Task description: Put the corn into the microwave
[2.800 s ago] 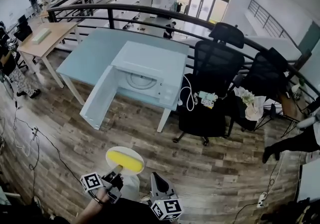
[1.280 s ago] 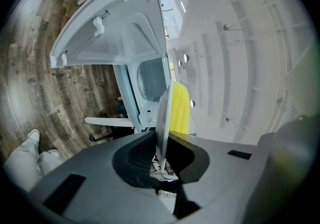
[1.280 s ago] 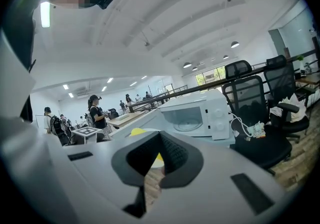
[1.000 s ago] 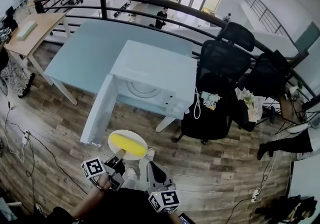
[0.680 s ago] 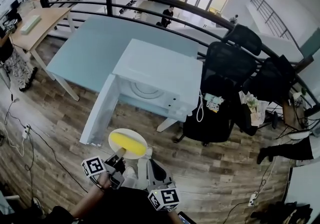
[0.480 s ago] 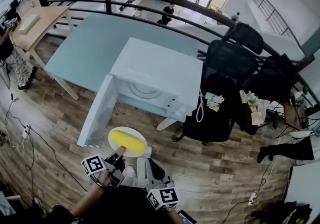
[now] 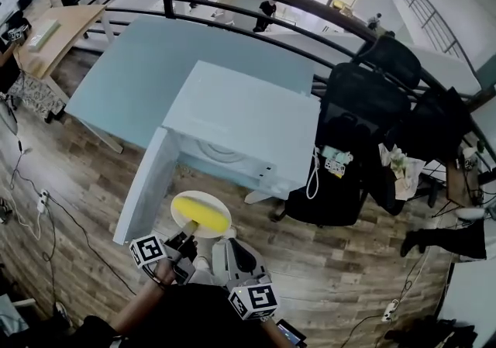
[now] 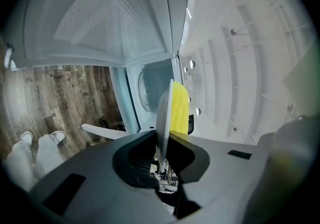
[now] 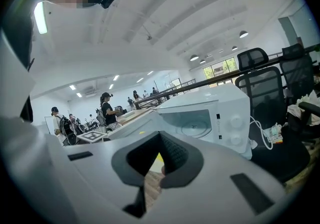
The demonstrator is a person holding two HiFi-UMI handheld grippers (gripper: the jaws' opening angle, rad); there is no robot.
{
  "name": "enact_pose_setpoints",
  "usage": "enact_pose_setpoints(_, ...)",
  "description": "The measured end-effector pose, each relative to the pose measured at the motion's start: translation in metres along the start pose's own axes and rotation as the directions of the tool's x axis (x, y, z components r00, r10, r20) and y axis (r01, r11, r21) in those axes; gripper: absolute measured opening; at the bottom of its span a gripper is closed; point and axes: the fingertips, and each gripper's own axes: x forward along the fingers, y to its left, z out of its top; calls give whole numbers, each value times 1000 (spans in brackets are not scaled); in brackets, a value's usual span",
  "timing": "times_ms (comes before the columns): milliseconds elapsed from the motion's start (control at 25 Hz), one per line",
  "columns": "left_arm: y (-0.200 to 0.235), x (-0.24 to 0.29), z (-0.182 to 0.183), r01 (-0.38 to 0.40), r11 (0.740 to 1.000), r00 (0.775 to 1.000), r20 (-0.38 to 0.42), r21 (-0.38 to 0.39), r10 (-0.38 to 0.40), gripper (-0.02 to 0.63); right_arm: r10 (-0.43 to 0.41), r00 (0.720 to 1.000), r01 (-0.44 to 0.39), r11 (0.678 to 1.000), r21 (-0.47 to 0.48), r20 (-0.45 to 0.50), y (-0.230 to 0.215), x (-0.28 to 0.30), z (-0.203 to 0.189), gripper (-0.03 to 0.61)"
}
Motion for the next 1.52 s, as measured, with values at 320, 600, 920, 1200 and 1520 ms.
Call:
enact_pose_setpoints(320,0,44,27,-17,1000,999,37,-2,17,32,90,996,-91,995,-29,-24,-16,40,20,8)
enact_pose_setpoints(600,-1,83,43,-21,1000,996,90,-5,21,34,171,985,-173,983,-64,-36,-30,64,36,8)
enact_pose_setpoints(920,8,107,56,-24,1000,993,114,-13,25,34,239,970,-242,965,-105,-44,-27,78,44,8)
enact_pose_setpoints(1200,13,130,70,-24,1000,993,119,-17,26,34,280,958,-285,949,-132,-55,-17,94,46,8)
enact_pose_setpoints(1520,28,159,80,-17,999,994,109,-32,21,34,265,961,-272,955,-120,-74,-20,105,38,8)
